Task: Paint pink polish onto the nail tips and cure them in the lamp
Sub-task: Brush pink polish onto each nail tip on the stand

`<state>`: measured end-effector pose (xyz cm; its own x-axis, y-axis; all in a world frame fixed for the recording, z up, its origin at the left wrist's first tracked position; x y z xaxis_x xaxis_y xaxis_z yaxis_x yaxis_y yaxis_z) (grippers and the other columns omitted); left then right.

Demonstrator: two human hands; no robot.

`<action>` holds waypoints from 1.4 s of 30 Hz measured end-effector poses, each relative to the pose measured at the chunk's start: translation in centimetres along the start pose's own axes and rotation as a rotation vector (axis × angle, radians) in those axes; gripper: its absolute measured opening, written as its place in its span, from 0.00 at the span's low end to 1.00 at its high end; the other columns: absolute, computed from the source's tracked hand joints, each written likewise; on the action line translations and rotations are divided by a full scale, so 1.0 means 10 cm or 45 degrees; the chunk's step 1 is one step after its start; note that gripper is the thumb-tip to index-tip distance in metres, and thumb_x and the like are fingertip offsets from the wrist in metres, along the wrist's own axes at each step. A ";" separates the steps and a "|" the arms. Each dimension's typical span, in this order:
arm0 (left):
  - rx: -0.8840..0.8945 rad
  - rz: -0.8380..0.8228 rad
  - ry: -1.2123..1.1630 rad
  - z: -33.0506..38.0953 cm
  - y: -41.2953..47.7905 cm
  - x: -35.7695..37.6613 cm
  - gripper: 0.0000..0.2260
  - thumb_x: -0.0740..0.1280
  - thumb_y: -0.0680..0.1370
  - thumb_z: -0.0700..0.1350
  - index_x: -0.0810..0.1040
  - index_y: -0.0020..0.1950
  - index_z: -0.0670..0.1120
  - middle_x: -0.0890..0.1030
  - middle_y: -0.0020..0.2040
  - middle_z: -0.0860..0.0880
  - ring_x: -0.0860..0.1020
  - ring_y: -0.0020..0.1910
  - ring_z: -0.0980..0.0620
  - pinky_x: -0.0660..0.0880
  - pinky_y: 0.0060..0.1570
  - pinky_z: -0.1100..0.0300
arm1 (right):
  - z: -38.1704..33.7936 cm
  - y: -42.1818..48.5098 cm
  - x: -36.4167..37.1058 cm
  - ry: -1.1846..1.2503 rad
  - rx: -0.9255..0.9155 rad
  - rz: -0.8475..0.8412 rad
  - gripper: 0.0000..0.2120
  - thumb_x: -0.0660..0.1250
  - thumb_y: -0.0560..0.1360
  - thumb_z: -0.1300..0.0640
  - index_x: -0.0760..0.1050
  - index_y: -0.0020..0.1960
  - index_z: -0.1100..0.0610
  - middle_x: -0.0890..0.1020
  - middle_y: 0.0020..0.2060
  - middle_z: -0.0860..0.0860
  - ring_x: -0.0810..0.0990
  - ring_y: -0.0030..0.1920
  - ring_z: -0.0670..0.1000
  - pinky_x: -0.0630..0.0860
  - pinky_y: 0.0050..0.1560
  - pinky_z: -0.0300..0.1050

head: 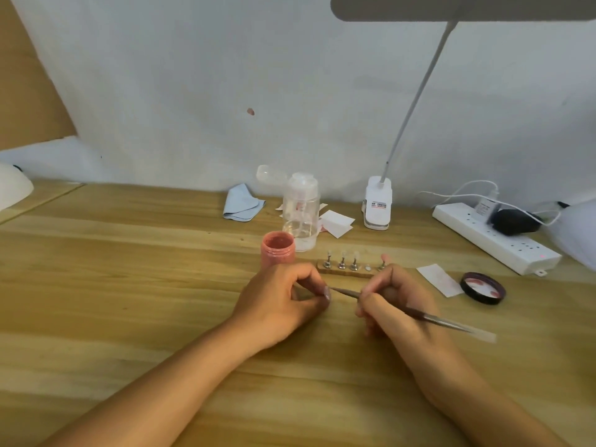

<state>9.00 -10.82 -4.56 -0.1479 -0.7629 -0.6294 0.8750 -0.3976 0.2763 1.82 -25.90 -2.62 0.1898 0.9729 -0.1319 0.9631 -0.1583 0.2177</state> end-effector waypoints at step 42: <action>-0.018 -0.013 -0.030 -0.03 0.00 0.02 0.05 0.75 0.71 0.49 0.81 0.39 0.58 0.82 0.41 0.68 0.70 0.23 0.64 0.62 0.26 0.69 | 0.00 -0.01 -0.02 -0.128 0.004 -0.001 0.04 0.63 0.73 0.67 0.68 0.40 0.64 0.69 0.29 0.53 0.67 0.30 0.50 0.63 0.31 0.43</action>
<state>9.08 -10.81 -4.91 -0.1679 -0.7707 -0.6147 0.8796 -0.3987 0.2597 1.67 -26.05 -2.59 0.2073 0.9513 -0.2283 0.9638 -0.1586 0.2143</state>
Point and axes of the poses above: each hand's wrist, its own y-axis towards the middle knuckle, its own x-axis out of the palm, z = x × y, the point moved 7 cm from there along y, towards the middle knuckle
